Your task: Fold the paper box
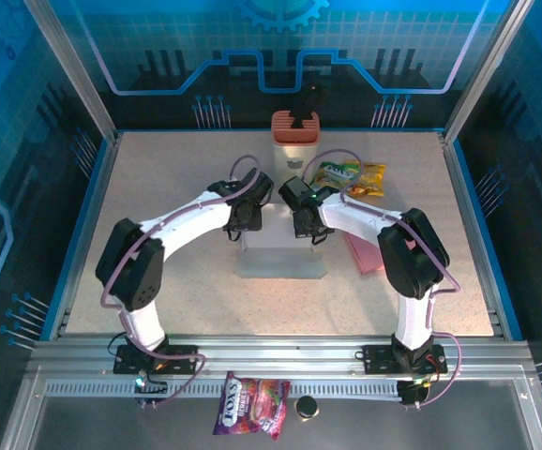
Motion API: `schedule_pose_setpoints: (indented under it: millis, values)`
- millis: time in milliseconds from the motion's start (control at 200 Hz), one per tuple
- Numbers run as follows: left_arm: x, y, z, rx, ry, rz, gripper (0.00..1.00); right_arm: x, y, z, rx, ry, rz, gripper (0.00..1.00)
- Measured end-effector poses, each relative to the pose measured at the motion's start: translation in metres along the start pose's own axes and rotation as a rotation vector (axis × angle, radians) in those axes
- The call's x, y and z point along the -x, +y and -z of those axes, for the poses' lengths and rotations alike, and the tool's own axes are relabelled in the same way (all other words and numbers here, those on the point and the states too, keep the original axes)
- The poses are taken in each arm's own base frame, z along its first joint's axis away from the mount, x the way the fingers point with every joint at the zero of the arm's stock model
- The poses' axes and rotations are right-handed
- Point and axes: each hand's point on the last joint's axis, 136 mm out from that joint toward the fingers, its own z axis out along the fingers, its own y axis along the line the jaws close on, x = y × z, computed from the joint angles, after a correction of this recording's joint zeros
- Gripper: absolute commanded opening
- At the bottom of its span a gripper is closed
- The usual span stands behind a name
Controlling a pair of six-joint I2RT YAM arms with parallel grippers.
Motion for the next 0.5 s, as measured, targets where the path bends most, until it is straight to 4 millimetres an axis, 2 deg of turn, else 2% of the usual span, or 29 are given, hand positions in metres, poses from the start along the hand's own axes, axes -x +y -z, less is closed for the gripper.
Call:
schedule_pose_setpoints:
  millis: [130,215,385,500]
  values:
    - [0.012,-0.004,0.032,-0.086,-0.046,0.037,0.54,0.001,-0.002,-0.002,-0.034,0.040,-0.032,0.00]
    - [0.019,0.000,0.046,-0.119,-0.068,0.069,0.54,0.001,-0.006,-0.004,-0.057,0.069,-0.068,0.00]
    - [0.038,0.021,0.070,-0.157,-0.113,0.144,0.54,-0.007,-0.021,-0.007,-0.078,0.158,-0.218,0.00]
    - [0.045,0.036,0.084,-0.170,-0.132,0.182,0.53,-0.020,-0.032,-0.006,-0.106,0.250,-0.348,0.00]
